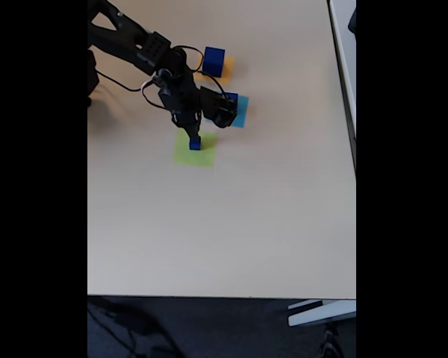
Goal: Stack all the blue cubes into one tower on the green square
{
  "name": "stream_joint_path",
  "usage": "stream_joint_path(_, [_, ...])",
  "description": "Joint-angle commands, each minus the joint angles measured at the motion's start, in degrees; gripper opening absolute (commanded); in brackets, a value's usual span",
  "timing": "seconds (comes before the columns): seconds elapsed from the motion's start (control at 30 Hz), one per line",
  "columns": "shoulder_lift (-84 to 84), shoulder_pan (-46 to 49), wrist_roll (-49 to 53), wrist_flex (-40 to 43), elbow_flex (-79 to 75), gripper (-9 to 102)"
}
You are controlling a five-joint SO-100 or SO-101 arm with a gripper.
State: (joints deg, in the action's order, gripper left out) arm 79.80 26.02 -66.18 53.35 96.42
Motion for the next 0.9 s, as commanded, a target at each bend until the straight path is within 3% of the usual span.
stream_joint_path(0.0, [0.35,-0.26,-0.18,0.00,-3.34,10])
stream_joint_path(0.87, [-0.62,-0.09,-0.09,0.00,-4.22,0])
